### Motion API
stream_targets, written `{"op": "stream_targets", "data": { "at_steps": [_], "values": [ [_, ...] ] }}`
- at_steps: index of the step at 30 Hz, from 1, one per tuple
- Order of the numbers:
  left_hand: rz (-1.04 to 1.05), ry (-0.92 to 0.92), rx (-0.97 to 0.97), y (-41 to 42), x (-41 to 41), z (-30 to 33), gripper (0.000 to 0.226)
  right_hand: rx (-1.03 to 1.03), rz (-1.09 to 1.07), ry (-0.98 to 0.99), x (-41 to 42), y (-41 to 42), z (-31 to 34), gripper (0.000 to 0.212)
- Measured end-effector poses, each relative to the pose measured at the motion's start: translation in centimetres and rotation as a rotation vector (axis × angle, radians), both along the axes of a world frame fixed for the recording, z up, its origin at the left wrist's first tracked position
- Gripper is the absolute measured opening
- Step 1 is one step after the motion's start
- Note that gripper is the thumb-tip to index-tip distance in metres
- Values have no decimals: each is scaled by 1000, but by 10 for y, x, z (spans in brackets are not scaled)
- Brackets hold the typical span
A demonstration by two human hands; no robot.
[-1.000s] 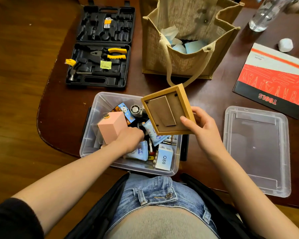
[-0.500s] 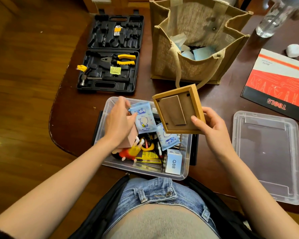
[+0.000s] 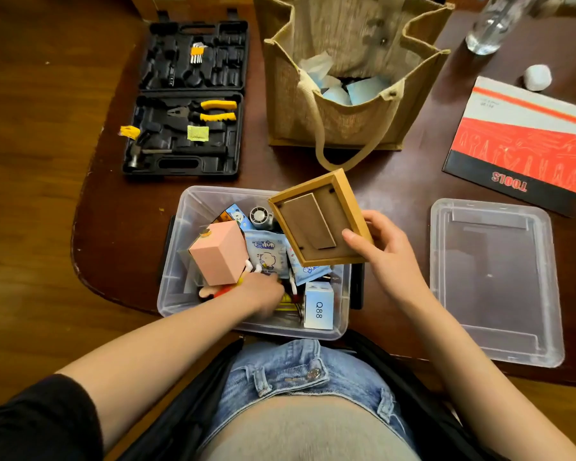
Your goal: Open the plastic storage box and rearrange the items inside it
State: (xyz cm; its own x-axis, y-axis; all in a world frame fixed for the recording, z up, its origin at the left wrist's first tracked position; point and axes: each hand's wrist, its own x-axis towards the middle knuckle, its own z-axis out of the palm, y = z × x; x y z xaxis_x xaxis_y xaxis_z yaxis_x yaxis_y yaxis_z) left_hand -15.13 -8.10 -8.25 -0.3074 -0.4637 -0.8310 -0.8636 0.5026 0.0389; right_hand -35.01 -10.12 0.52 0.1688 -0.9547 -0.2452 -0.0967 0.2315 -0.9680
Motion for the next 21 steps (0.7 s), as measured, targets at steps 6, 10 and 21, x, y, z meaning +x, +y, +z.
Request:
{"op": "stream_targets", "data": {
  "at_steps": [6,10,21],
  "values": [
    [-39,-52,29,5,2,-12,26,12,10,-5,0,-3,0,18],
    [-127,-167,179,-7,-3,-6,19,14,24,-12,1,-6,1,18],
    [-217,-83,317,-22,10,7,27,48,-19,-64,-4,-16,3,17]
  ]
}}
